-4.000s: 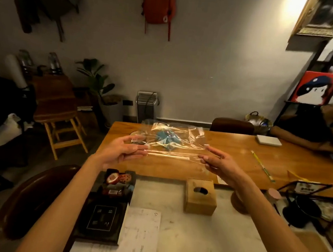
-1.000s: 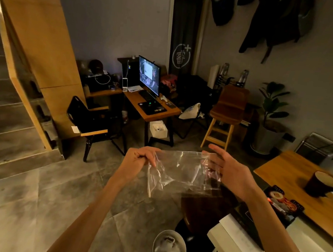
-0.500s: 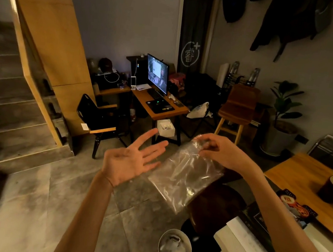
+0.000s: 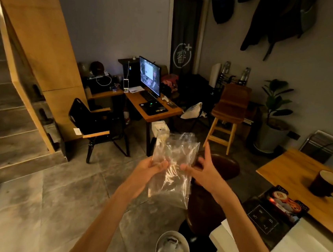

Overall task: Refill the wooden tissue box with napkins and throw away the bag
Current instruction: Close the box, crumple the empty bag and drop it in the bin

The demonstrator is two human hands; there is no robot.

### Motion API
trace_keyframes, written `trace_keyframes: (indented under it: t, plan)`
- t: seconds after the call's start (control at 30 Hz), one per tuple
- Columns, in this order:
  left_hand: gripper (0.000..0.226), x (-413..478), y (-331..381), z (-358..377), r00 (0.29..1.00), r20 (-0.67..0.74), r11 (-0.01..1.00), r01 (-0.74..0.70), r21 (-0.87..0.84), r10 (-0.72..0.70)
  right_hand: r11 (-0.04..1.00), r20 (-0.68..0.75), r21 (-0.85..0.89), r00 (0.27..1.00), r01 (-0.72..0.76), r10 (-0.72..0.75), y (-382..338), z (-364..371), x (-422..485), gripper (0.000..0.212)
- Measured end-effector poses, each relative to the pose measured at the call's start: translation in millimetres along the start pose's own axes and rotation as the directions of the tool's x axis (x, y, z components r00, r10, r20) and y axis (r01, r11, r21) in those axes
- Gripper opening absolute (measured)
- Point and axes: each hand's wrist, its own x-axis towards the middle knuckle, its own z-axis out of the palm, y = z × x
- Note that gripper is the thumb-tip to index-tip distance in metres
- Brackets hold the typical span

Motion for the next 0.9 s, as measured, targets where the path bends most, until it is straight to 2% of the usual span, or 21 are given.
trace_keyframes:
  t: [0.03, 0.07, 0.2, 0.27, 0.37, 0.43, 0.53, 0.67, 0.77, 0.83, 0.9]
  plan:
    - [0.033, 0, -2, 1, 1.000, 0.010, 0.999, 0.001, -0.037, -0.001, 0.986, 0.057, 0.132, 0.994, -0.103, 0.097, 13, -1, -2, 0.121]
    - [0.035, 0, -4, 3, 1.000, 0.009, 0.999, 0.011, -0.049, -0.011, 0.967, 0.083, 0.190, 0.984, -0.171, 0.158, 22, -5, -2, 0.111]
    - [0.033, 0, -10, 10, 0.985, 0.064, 0.983, 0.163, -0.085, -0.157, 0.976, -0.009, 0.164, 0.989, -0.143, 0.146, 37, -18, -1, 0.034]
    - [0.030, -1, -15, 10, 0.977, 0.101, 0.978, 0.197, -0.073, -0.189, 0.966, -0.026, 0.216, 0.988, -0.141, 0.150, 43, -27, 1, 0.019]
    - [0.032, 0, -22, 13, 0.980, 0.045, 0.981, 0.194, 0.004, -0.194, 0.923, 0.102, 0.309, 0.973, -0.228, 0.206, 56, -38, 5, 0.028]
    - [0.036, 1, -26, 16, 0.982, 0.009, 0.982, 0.188, -0.009, -0.188, 0.887, 0.191, 0.367, 0.956, -0.278, 0.221, 63, -44, 7, 0.035]
    - [0.038, 2, -32, 20, 0.989, -0.007, 0.989, 0.146, -0.030, -0.146, 0.865, 0.210, 0.426, 0.959, -0.266, 0.191, 70, -49, 6, 0.039]
    - [0.034, -3, -43, 28, 0.997, -0.007, 0.991, 0.078, -0.106, -0.080, 0.922, 0.157, 0.377, 0.987, -0.091, 0.033, 82, -51, 1, 0.031]
    - [0.046, -12, -45, 31, 1.000, 0.021, 0.990, 0.018, -0.142, -0.015, 0.950, 0.106, 0.290, 0.983, 0.115, -0.151, 84, -53, -1, 0.022]
    - [0.046, -14, -46, 31, 0.998, 0.066, 0.994, 0.022, -0.104, -0.015, 0.945, 0.096, 0.250, 0.966, 0.210, -0.240, 87, -57, 2, 0.024]
    - [0.037, -16, -47, 29, 0.982, 0.169, 0.985, 0.102, -0.139, -0.077, 0.942, 0.108, 0.217, 0.953, 0.255, -0.282, 91, -58, 6, 0.038]
